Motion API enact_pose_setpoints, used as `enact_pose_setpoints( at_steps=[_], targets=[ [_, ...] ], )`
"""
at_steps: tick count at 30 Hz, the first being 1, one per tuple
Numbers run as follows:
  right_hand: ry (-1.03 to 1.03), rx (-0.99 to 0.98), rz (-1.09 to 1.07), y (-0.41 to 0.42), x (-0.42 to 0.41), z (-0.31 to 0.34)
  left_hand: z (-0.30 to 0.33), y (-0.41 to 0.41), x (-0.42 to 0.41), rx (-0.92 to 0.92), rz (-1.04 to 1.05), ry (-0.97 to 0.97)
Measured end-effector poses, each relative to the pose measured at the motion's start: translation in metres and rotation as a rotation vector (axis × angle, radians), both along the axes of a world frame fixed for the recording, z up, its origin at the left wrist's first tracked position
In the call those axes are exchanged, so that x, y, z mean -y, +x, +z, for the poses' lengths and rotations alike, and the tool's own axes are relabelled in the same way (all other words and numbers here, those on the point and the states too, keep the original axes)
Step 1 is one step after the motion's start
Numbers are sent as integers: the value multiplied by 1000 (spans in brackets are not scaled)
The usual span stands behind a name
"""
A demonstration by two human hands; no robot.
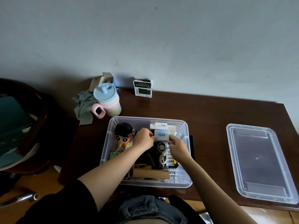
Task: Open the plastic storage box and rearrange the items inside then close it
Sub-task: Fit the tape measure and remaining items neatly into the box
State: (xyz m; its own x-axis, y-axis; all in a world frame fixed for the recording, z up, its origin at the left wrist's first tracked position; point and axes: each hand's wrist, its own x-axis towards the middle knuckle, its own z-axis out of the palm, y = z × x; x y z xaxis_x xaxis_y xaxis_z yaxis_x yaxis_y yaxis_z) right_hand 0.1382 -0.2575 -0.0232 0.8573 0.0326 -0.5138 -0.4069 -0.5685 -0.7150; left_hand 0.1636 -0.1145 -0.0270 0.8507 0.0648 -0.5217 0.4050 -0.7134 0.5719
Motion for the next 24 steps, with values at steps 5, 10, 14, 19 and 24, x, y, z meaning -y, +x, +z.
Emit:
enact_pose_setpoints(
  at_steps=[5,10,14,19,24],
  targets=[
    [-24,-45,-106,0,3,-7,2,1,-4,15,-29,15],
    [15,2,-197,5,1,-2,4,-2,-15,291,98,101],
    [0,20,-131,12,-1,1,5,0,-15,377,6,71],
    [-7,-35,-81,16,4,4,-6,-5,-12,235,-117,147],
    [22,48,-192,11,13,10,0,-9,-29,353,-55,-1]
  ],
)
